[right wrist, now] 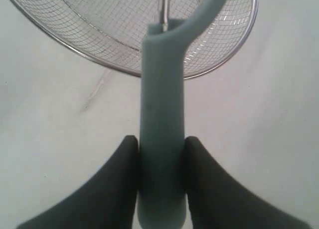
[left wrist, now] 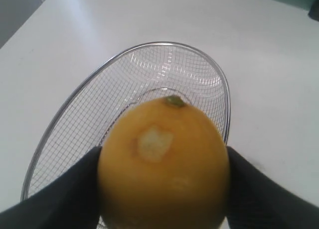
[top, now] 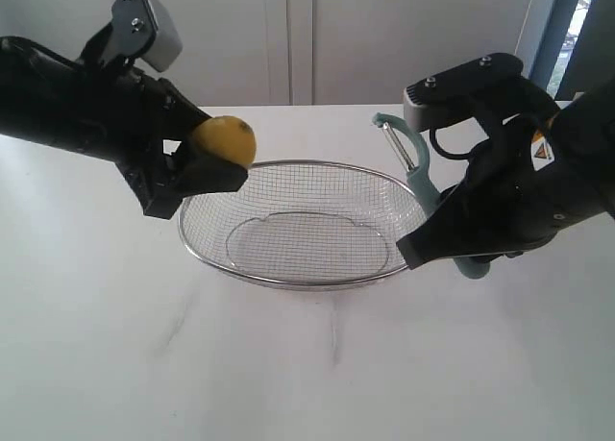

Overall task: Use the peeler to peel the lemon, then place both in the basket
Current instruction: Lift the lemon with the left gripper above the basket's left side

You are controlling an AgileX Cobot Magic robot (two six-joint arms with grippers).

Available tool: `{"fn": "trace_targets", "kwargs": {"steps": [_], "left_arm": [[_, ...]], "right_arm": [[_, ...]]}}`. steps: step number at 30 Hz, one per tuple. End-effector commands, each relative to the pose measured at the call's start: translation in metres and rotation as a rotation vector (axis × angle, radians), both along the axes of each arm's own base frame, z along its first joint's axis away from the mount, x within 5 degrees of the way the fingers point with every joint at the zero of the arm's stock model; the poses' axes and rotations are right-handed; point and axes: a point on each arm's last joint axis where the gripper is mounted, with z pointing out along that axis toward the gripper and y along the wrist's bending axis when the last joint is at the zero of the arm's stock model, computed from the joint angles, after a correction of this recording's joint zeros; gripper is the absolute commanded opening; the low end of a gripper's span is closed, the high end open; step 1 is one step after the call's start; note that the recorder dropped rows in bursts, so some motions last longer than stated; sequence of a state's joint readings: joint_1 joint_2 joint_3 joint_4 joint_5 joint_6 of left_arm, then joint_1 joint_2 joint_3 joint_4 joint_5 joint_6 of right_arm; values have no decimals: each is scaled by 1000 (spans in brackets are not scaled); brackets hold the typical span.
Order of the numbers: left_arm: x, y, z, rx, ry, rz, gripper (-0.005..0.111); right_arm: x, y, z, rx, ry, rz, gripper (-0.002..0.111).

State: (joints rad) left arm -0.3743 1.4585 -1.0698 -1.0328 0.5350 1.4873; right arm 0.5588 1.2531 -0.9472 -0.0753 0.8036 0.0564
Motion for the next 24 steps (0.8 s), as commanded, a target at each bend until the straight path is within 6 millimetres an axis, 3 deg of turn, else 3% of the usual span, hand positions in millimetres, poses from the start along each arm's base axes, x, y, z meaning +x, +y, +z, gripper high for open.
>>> {"fn": "trace_targets", "kwargs": {"steps": [1, 19, 24], "left_arm": [[-6, -5, 10, -74, -14, -40, 0], [-8, -7, 11, -88, -11, -69, 0], [-8, -7, 11, -88, -11, -69, 0]], "right_arm": [[1, 0, 4, 4, -29, 11, 1], [3, 2, 5, 24, -55, 10, 0], [10, -8, 6, 32, -74, -36, 0]]}}
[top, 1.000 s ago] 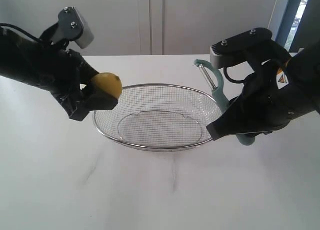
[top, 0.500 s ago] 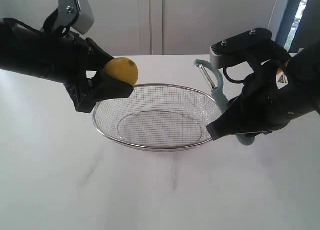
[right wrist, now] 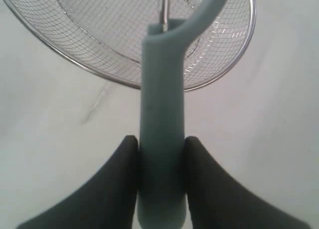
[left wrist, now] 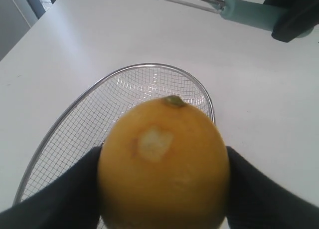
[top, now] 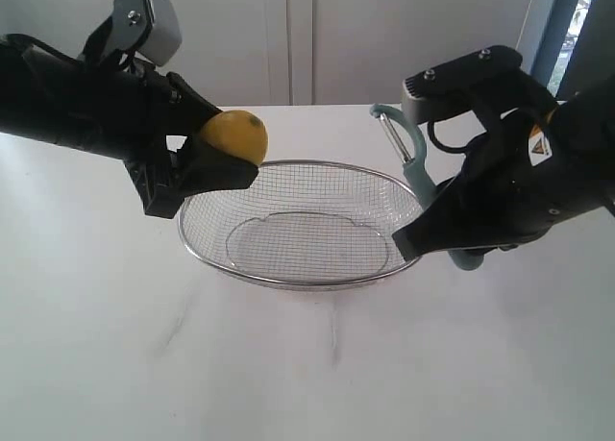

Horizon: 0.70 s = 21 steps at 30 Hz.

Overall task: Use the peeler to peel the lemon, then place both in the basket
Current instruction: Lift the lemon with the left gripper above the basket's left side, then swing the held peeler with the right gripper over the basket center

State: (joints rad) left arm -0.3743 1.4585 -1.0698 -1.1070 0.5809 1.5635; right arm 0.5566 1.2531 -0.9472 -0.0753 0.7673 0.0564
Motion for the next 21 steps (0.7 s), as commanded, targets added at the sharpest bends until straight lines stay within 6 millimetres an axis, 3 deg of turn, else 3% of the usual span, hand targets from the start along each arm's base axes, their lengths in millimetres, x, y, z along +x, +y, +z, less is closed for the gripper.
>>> {"fn": "trace_targets", "kwargs": {"steps": [1, 8, 21], "left_arm": [[-5, -3, 7, -42, 1, -16, 0], [-5, -3, 7, -42, 1, -16, 0], [-5, -3, 7, -42, 1, -16, 0]], "right_arm": [[10, -12, 5, 15, -47, -49, 0], [18, -19, 7, 23, -85, -75, 0], [55, 3, -11, 38, 28, -31, 0]]}}
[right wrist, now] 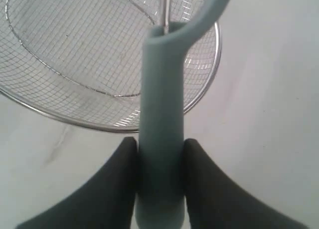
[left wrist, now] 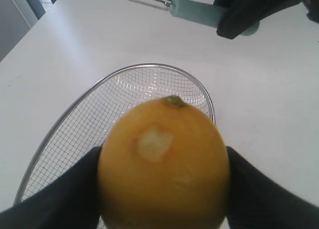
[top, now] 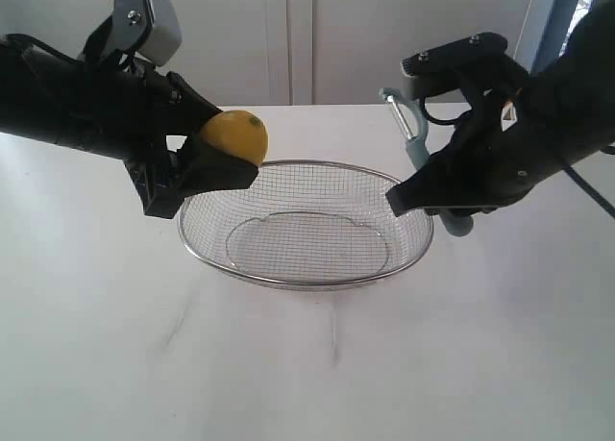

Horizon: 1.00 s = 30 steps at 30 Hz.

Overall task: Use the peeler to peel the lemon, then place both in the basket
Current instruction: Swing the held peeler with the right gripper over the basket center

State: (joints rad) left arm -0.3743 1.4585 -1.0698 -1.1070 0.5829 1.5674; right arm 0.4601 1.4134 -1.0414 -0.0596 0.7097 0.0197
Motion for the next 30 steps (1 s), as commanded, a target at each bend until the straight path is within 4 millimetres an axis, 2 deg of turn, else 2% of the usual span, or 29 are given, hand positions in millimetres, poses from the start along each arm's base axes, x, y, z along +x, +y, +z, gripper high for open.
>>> {"fn": "trace_targets", "kwargs": {"steps": [1, 10, 16, 22, 30], "left_arm": [[-5, -3, 7, -43, 4, -12, 0], [-5, -3, 7, -43, 4, -12, 0], [-5, -3, 7, -43, 4, -12, 0], [-5, -3, 7, -43, 4, -12, 0], [-3, -5, 14, -110, -29, -10, 0]], "right_arm": [[9, 6, 0, 94, 43, 53, 0], [23, -8, -1, 362, 155, 124, 0], [32, -8, -11, 530, 234, 165, 0], [35, 0, -23, 606, 311, 207, 0], [32, 3, -21, 652, 342, 234, 0]]}}
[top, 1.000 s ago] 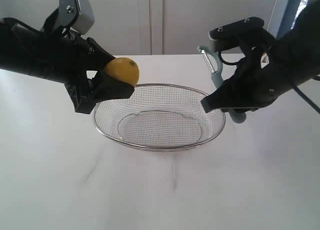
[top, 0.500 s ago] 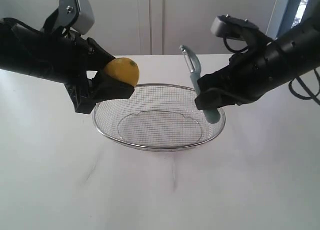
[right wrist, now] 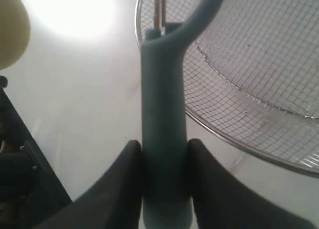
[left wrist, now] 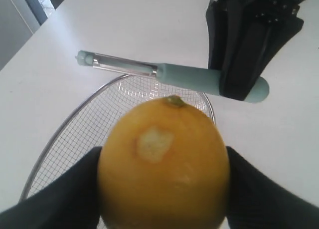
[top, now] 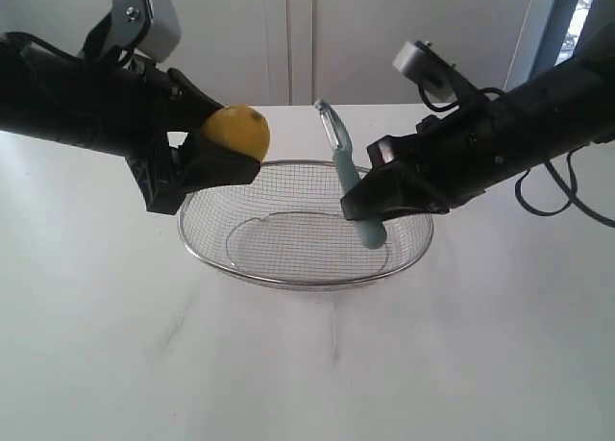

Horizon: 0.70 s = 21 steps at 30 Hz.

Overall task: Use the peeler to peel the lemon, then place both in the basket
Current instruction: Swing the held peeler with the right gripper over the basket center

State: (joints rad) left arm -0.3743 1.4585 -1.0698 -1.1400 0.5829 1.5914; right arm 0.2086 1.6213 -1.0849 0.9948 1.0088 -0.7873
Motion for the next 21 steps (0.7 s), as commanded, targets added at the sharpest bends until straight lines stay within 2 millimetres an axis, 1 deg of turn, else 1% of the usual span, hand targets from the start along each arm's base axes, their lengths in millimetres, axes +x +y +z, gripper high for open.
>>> {"fn": "trace_targets", "kwargs": {"steps": [1, 5, 12, 19, 21], "left_arm": [[-3, -5, 13, -102, -25, -8, 0], [-2, -6, 17, -143, -44, -5, 0], [-2, -6, 17, -145, -43, -5, 0], [-2, -6, 17, -145, -43, -5, 0], [-2, -6, 17, -148, -42, -4, 0]], "right_arm": [[0, 0, 7, 49, -3, 13, 0], [0, 1, 7, 54, 1, 15, 0], [-4, 5, 12, 129, 18, 47, 0], [-4, 7, 14, 154, 27, 46, 0], [-6, 11, 15, 172, 28, 59, 0]]}}
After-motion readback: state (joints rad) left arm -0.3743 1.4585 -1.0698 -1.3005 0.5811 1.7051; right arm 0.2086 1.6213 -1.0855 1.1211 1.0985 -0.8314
